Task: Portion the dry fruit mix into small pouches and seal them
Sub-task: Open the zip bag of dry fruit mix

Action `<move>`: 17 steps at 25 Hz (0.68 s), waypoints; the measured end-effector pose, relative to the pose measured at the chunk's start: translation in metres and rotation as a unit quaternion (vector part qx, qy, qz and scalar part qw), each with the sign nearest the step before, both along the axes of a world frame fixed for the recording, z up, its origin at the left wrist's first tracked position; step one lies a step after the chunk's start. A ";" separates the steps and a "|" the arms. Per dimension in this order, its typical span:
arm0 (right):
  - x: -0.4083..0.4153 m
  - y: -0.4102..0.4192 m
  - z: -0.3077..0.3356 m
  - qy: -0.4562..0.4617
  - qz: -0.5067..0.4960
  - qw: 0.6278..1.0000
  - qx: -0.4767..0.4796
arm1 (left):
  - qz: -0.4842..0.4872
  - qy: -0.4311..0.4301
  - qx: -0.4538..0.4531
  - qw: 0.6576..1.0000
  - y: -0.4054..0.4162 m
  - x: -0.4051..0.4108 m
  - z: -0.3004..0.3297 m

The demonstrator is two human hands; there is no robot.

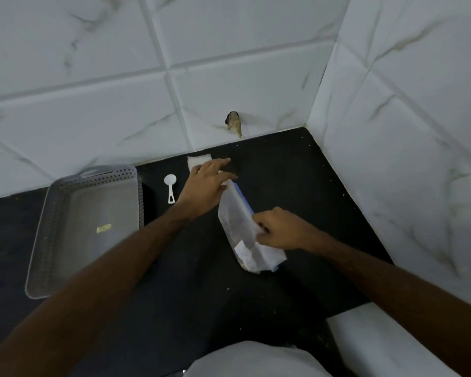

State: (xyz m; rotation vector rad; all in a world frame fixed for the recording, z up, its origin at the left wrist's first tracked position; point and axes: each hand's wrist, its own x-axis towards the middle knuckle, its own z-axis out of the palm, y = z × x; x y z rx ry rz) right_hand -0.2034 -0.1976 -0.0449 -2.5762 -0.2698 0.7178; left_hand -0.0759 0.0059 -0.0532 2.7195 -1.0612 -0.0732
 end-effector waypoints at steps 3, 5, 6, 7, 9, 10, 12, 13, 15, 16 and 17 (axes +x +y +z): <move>-0.015 -0.001 -0.009 0.054 -0.089 0.987 0.125 | 0.045 0.027 -0.065 0.996 0.011 -0.034 -0.010; -0.022 -0.007 -0.013 0.083 -0.236 0.939 0.235 | 0.106 0.068 -0.152 0.980 0.018 -0.064 -0.013; -0.024 -0.010 -0.018 0.070 -0.300 0.916 0.256 | 0.138 0.107 -0.202 0.964 0.020 -0.080 -0.013; -0.024 -0.013 -0.025 0.060 -0.345 0.901 0.255 | 0.170 0.166 -0.251 0.938 0.021 -0.095 -0.012; -0.022 -0.011 -0.043 0.108 -0.392 0.872 0.272 | 0.232 0.322 -0.318 0.861 0.018 -0.120 -0.006; -0.019 -0.007 -0.052 0.152 -0.406 0.852 0.295 | 0.259 0.391 -0.332 0.818 0.014 -0.129 -0.004; -0.014 -0.001 -0.064 0.221 -0.419 0.817 0.328 | 0.294 0.484 -0.338 0.752 0.007 -0.139 -0.008; -0.013 0.002 -0.066 0.237 -0.420 0.810 0.335 | 0.301 0.511 -0.339 0.730 0.007 -0.140 -0.012; -0.012 0.003 -0.064 0.251 -0.419 0.797 0.356 | 0.300 0.536 -0.342 0.711 0.009 -0.140 -0.018; -0.013 0.002 -0.060 0.255 -0.420 0.785 0.378 | 0.297 0.537 -0.346 0.709 0.010 -0.139 -0.021; -0.013 0.002 -0.053 0.255 -0.420 0.773 0.400 | 0.293 0.530 -0.352 0.714 0.010 -0.137 -0.023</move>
